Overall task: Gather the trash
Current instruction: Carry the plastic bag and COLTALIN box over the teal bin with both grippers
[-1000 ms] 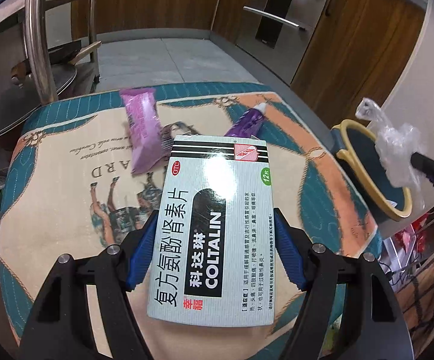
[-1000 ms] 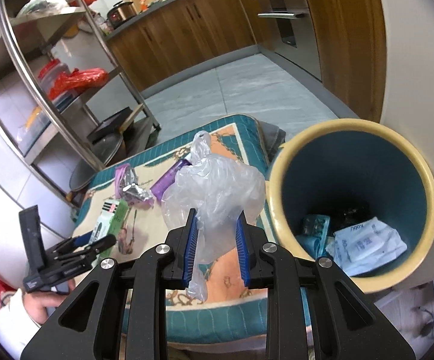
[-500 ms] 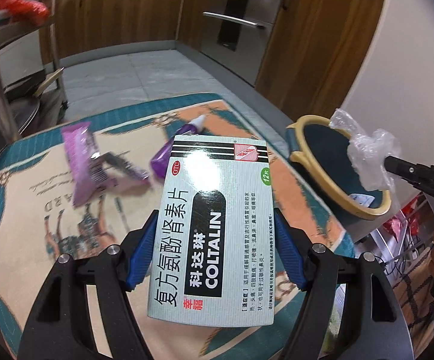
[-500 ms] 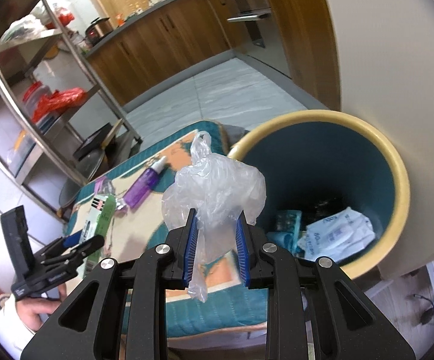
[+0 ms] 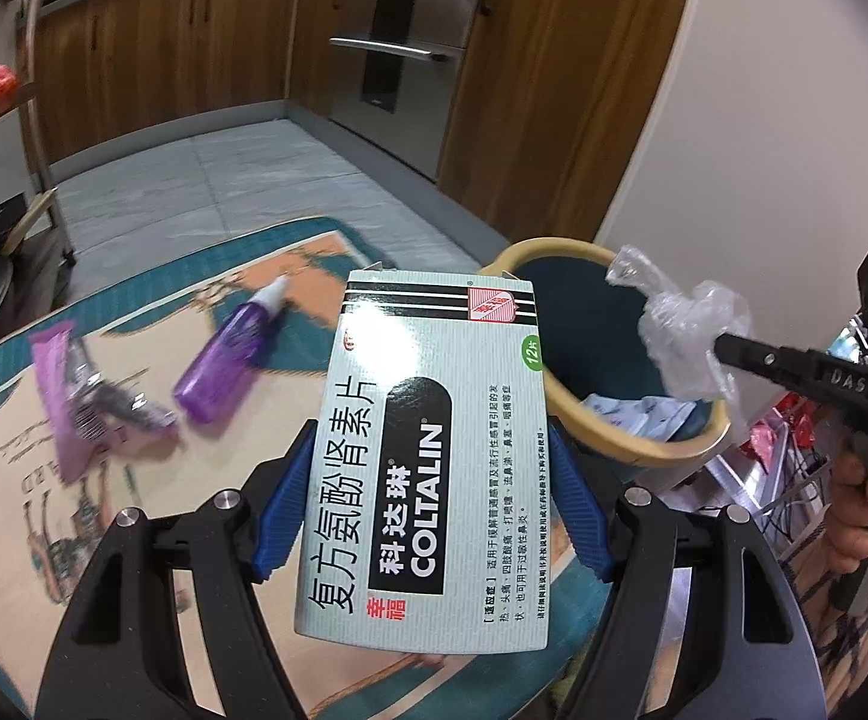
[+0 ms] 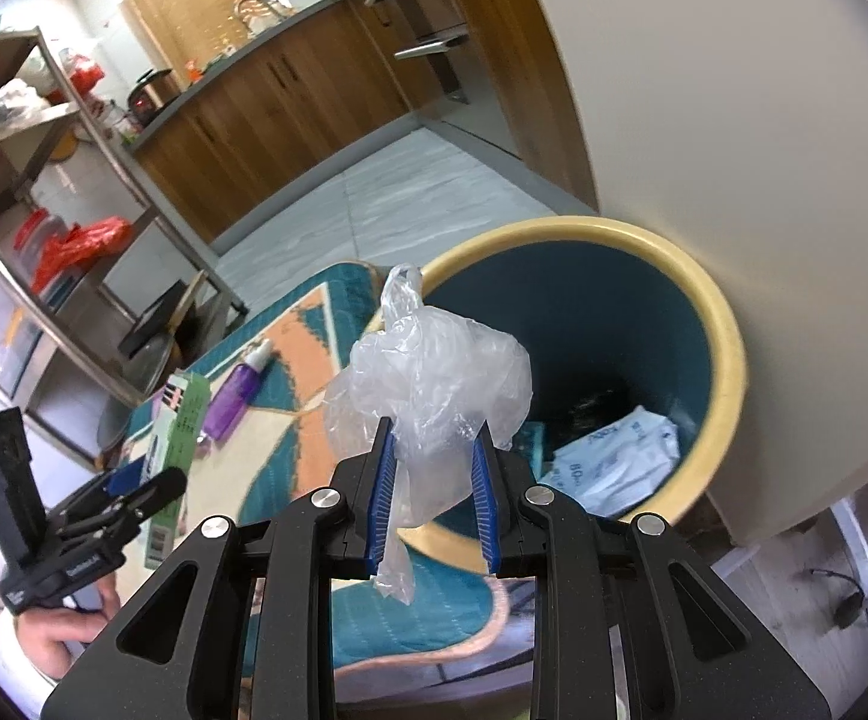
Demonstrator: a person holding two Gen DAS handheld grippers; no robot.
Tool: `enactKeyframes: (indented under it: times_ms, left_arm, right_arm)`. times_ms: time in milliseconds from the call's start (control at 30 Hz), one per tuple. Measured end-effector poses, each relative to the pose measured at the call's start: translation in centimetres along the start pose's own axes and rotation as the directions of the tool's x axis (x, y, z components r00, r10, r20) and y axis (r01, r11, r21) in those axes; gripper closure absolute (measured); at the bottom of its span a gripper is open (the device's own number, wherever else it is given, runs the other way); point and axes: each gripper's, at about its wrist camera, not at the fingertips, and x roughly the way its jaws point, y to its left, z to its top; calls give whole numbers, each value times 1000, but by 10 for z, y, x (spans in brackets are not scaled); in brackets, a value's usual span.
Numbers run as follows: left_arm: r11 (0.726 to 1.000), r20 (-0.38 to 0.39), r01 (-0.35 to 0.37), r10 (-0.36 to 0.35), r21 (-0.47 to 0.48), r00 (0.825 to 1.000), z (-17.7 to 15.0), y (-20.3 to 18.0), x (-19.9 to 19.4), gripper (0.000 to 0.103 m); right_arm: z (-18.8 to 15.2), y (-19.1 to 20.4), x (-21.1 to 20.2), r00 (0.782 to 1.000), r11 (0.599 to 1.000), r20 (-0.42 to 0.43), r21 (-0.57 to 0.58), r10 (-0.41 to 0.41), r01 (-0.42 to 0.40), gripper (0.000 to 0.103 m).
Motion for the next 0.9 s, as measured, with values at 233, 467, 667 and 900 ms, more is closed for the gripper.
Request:
enactKeyframes:
  times_ms: [233, 467, 667, 900]
  left_arm:
    - [997, 10, 57, -58, 53, 998, 22, -35, 17, 32]
    - [993, -2, 87, -87, 85, 996, 39, -65, 45, 32]
    - [992, -37, 100, -97, 74, 995, 46, -81, 71, 32]
    - [992, -65, 90, -85, 83, 994, 56, -95, 96, 32]
  right_arm:
    - [2, -14, 0, 999, 999, 5, 33, -35, 35, 77]
    - [3, -19, 4, 998, 997, 4, 50, -65, 64, 77]
    - [4, -14, 12, 994, 994, -16, 24, -108, 108, 77]
    - [4, -18, 20, 990, 991, -45, 17, -132, 133, 77]
